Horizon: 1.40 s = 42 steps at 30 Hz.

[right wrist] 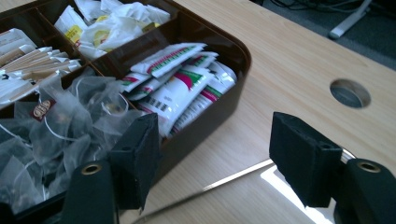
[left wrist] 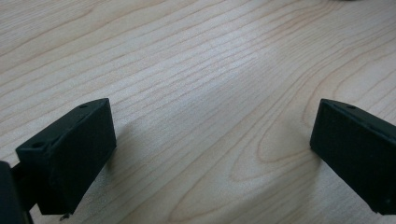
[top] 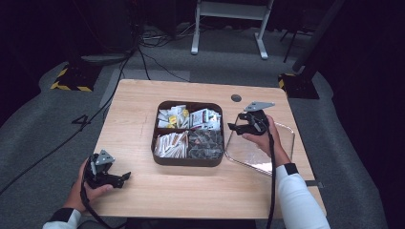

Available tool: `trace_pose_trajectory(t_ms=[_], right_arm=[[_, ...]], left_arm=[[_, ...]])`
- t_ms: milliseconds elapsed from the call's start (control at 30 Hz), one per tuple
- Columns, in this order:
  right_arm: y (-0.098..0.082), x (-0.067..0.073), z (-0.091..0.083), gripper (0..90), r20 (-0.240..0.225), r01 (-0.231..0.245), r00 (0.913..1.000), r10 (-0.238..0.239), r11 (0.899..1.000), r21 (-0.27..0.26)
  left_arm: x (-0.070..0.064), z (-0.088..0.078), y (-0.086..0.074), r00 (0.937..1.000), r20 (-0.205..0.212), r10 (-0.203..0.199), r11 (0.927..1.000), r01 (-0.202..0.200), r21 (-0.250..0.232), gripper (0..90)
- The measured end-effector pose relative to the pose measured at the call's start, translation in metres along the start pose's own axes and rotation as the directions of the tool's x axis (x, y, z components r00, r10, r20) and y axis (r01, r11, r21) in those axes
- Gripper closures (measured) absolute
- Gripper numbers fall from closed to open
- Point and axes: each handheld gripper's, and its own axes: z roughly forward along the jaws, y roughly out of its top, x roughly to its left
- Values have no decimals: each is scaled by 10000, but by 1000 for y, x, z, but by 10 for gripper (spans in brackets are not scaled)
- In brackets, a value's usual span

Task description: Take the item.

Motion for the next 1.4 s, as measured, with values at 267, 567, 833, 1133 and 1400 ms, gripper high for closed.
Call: trace_pose_trajectory(t_ms=[267, 567, 833, 1133, 1400], right_arm=[[25, 19, 30, 345, -475, 324, 9984, -316, 9993, 164], [47, 29, 70, 341, -878, 248, 9960, -189, 9975, 668], [51, 28, 100, 335, -780, -214, 9965, 306, 9930, 1162], [51, 27, 116, 308, -694, -673, 9945, 781, 9870, 1463], [60, 36, 117, 387, -961, -465, 9937, 582, 9918, 1193]], left_arm=[[0, 0, 0, 10000, -3, -17, 10000, 17, 2, 5], [0, 0, 0, 10000, 2, -5, 10000, 5, 2, 5], [0, 0, 0, 10000, 12, 5, 10000, -5, 3, 5], [0, 0, 0, 10000, 13, 3, 10000, -3, 2, 5], [0, 0, 0, 10000, 26, -6, 10000, 6, 3, 5]])
